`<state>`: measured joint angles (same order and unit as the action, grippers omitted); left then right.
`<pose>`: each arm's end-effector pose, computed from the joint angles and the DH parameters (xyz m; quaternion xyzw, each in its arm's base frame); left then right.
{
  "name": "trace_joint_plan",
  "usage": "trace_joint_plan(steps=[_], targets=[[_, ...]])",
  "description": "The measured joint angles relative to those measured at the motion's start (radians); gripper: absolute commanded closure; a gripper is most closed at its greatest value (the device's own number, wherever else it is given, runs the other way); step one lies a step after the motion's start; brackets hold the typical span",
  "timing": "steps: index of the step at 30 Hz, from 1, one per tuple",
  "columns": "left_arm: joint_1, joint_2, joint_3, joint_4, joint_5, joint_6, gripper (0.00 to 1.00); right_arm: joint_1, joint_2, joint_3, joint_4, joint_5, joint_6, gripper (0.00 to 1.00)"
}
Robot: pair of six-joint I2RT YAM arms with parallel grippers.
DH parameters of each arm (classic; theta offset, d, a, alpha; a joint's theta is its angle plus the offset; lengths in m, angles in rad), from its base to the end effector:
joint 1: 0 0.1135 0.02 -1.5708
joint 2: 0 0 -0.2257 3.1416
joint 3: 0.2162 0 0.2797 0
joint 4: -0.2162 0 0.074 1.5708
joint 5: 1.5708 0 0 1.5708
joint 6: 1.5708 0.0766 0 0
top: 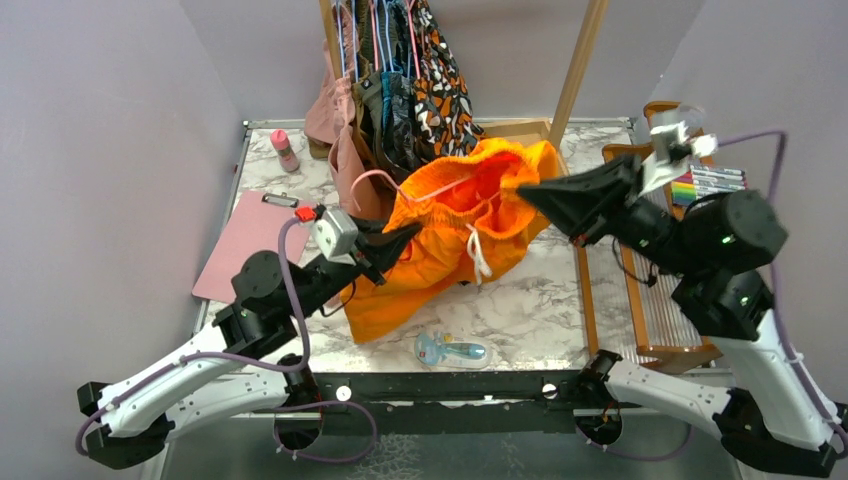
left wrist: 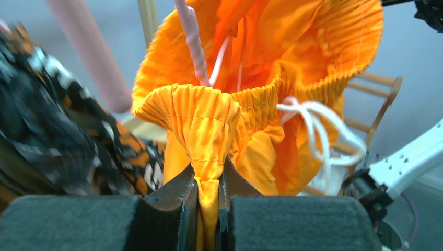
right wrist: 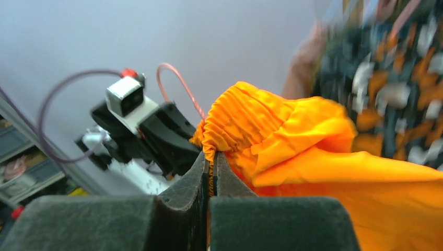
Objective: Place the shorts on the hanger
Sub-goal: Hang the shorts on the hanger.
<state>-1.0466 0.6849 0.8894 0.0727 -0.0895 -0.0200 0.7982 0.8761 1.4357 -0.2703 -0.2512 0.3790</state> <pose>0.1286 -0.2087 0.4116 0.2645 0.5420 -0.3821 0.7002 0.1380 0.1688 0.5250 -0.2216 0.5592 0.5039 0.6199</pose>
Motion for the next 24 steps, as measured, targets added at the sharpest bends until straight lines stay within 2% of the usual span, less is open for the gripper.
trace_joint_plan(steps=[3,7,11,14,17,20,24], targets=[[0.000,-0.046,-0.152,0.014,0.003,-0.034,1.00,0.000,-0.047,-0.253,0.043,-0.001,0.058,0.99],[0.000,-0.066,-0.306,-0.047,0.002,-0.066,1.00,-0.002,0.005,-0.488,-0.022,-0.005,0.118,0.99],[0.000,-0.061,-0.274,-0.103,-0.005,-0.035,1.00,-0.001,0.034,-0.447,-0.066,-0.036,0.119,0.99],[0.000,-0.037,-0.175,-0.101,-0.008,-0.002,1.00,-0.001,0.017,-0.338,0.003,-0.055,0.115,0.99],[0.000,-0.034,-0.133,-0.061,-0.007,0.007,1.00,-0.001,-0.033,-0.303,0.093,-0.058,0.110,0.99],[0.000,-0.058,-0.169,-0.034,-0.005,-0.003,1.00,-0.001,-0.082,-0.341,0.127,-0.053,0.110,0.99],[0.000,-0.076,-0.264,-0.030,0.010,-0.042,1.00,-0.001,-0.108,-0.489,0.103,-0.023,0.110,0.99]])
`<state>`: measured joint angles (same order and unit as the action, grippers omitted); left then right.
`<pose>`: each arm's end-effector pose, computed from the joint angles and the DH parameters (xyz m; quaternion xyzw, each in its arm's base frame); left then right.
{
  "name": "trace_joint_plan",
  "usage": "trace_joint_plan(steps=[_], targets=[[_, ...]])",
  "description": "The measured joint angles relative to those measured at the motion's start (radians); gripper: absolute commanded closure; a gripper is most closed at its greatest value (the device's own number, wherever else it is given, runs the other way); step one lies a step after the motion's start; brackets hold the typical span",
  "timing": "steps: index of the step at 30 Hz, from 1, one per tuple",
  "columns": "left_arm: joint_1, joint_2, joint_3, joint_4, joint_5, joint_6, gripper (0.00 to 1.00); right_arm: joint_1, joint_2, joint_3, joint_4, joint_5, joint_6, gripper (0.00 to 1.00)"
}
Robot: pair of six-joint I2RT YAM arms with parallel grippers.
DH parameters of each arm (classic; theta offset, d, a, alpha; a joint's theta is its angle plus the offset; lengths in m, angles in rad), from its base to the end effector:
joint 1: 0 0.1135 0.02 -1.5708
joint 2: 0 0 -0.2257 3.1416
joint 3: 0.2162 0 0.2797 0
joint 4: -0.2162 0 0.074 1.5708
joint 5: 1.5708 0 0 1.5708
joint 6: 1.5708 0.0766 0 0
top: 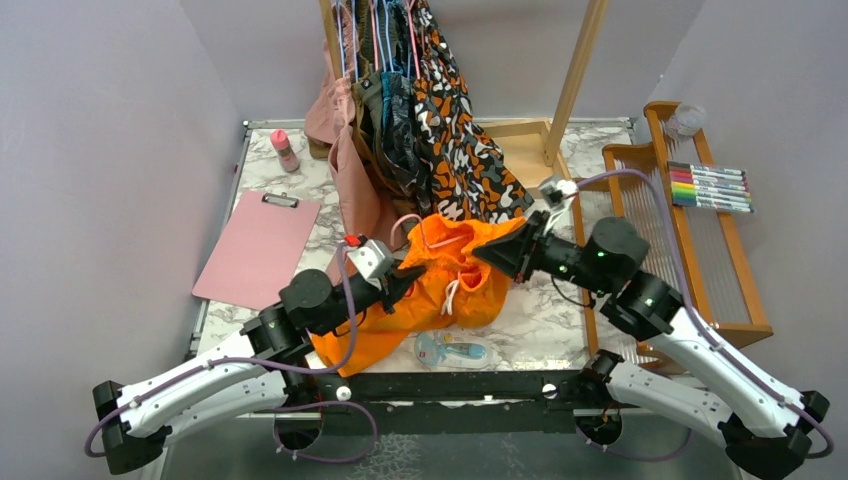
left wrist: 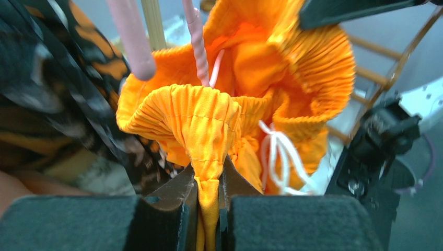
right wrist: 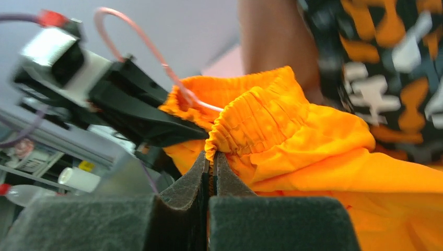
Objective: Place the shorts on the hanger
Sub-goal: Hang the shorts on the hanger.
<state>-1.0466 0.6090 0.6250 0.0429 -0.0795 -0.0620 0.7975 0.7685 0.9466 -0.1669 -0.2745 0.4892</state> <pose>0.1340 -0.2196 0.3158 0.2985 0.6177 -0.3595 0.6325 0.1693 0.2032 0.3795 -0.2031 0.6733 0.4995 0.5059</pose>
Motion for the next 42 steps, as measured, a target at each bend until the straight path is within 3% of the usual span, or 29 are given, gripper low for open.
trace_joint_plan(steps=[5,14,42], targets=[[0.000,0.010,-0.071,-0.039,0.024,-0.037,1.00,0.000,-0.001,-0.106,-0.102,0.038,0.001,0.99],[0.000,0.041,-0.066,-0.017,0.036,-0.057,1.00,0.000,-0.035,-0.059,-0.113,0.076,-0.035,0.99],[0.000,0.071,-0.085,-0.011,0.075,-0.177,1.00,0.000,-0.087,-0.131,-0.179,0.154,-0.092,0.99]])
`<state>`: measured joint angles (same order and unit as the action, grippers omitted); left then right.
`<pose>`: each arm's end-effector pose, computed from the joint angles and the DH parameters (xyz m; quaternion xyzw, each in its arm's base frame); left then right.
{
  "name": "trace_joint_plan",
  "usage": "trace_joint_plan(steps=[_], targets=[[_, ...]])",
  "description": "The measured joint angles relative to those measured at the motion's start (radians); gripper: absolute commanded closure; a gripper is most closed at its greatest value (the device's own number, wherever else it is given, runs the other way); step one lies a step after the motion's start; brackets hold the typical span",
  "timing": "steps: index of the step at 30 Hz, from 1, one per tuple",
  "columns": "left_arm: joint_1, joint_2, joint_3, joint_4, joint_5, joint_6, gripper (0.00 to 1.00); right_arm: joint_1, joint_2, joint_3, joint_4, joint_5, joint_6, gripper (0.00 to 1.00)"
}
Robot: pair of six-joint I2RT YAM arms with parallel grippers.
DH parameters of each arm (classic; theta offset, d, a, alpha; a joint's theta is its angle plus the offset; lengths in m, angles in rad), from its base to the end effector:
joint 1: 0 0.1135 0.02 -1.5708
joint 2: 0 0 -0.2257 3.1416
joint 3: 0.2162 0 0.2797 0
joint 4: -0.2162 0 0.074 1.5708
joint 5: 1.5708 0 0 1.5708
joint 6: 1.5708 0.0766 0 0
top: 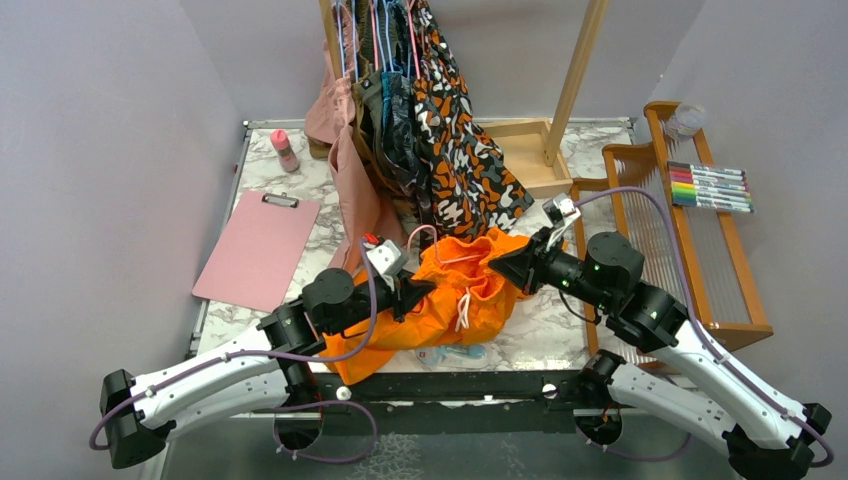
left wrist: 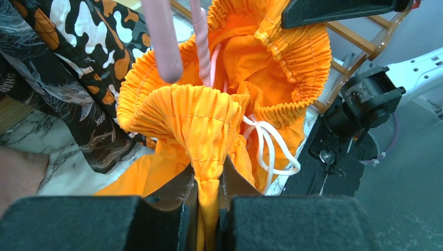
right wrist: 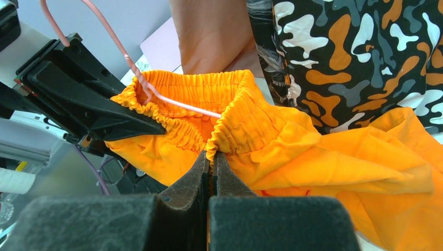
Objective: Place the shorts on the hanger
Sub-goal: Hang the shorts on the hanger, then adjust the shorts on the hanger.
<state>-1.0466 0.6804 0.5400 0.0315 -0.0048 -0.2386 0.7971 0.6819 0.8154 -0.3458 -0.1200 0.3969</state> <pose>0.1370 -0.2363 0.2603 0.2912 0.6852 -0.3986 0.5355 0.1711 0.1883 0.3200 -0.1913 0.7537 0.3911 0.4924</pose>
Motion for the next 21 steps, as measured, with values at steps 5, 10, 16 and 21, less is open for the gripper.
trace_joint_plan(steps=[5,10,16,21], targets=[[0.000,-0.011,0.028,-0.036,-0.003,0.023,1.00,0.000,0.029,0.065,-0.026,0.000,-0.034,0.99],[0.000,-0.013,0.068,-0.040,-0.006,0.038,1.00,0.000,0.037,0.119,-0.019,-0.016,-0.050,0.99],[0.000,-0.012,0.069,-0.038,-0.007,0.041,1.00,0.000,0.078,0.137,-0.015,-0.099,-0.018,0.99],[0.000,0.026,0.071,-0.022,-0.006,0.047,1.00,0.000,0.173,0.213,0.055,-0.235,0.044,0.99]])
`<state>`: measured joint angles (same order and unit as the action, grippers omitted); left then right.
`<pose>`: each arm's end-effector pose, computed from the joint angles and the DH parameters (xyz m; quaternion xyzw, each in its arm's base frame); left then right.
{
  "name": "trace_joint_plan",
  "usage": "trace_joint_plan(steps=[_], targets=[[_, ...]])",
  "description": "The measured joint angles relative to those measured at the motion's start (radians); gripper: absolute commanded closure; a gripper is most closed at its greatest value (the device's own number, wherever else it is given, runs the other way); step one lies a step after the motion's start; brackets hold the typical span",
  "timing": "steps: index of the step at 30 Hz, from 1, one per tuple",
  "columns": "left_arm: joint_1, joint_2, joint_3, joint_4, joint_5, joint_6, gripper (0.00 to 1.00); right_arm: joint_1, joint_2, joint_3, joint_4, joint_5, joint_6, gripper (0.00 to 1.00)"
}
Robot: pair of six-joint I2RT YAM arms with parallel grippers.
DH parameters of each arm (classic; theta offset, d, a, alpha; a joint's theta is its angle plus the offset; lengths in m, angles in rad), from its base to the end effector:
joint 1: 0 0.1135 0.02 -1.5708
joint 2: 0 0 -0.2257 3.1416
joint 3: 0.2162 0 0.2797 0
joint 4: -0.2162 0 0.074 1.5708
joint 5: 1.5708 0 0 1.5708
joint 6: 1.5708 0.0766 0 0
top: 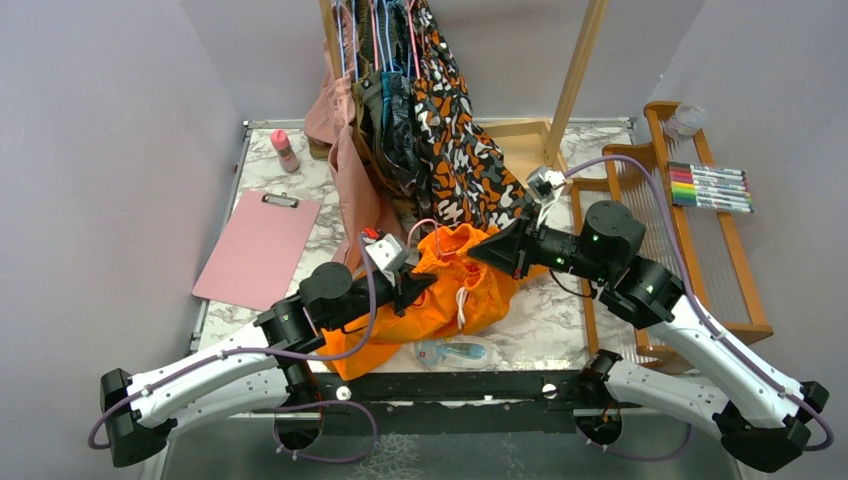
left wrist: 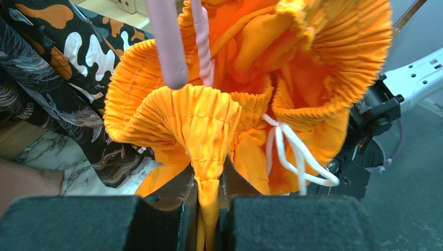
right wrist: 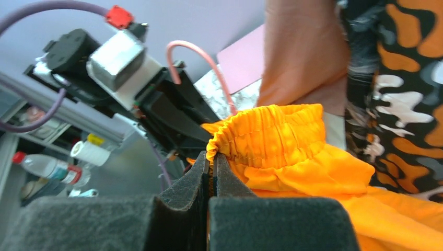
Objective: Place the shorts on the hanger
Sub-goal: Adjust the shorts on the hanger.
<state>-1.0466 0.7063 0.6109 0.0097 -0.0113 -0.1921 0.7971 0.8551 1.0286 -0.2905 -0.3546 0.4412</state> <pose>0.1389 -0.2385 0.2808 0.3018 0.6721 -0.3891 0.5530 0.1735 0.2156 0.3731 -0.2455 0.7032 0.4870 0.4562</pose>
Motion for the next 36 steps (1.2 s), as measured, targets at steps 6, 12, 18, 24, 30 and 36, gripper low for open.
trace_joint_plan(steps=[6,12,18,24,30,36], targets=[[0.000,0.007,-0.002,0.012,-0.001,0.001,1.00,0.000,0.006,-0.027,0.074,-0.078,0.035,0.99],[0.000,-0.045,-0.021,-0.001,-0.062,0.000,1.00,0.000,-0.034,-0.107,0.056,-0.081,0.036,0.99],[0.000,-0.084,-0.024,-0.023,-0.200,-0.011,1.00,0.000,-0.117,-0.129,0.035,-0.072,0.002,0.99],[0.000,-0.087,-0.024,-0.015,-0.199,-0.011,1.00,0.000,-0.121,-0.148,0.024,-0.054,-0.002,0.99],[0.000,-0.085,-0.027,0.013,-0.103,-0.011,1.00,0.000,-0.063,-0.145,-0.065,0.126,0.006,0.99],[0.000,-0.068,-0.035,0.036,-0.014,-0.018,1.00,0.000,0.012,-0.068,-0.185,0.318,0.038,0.99]])
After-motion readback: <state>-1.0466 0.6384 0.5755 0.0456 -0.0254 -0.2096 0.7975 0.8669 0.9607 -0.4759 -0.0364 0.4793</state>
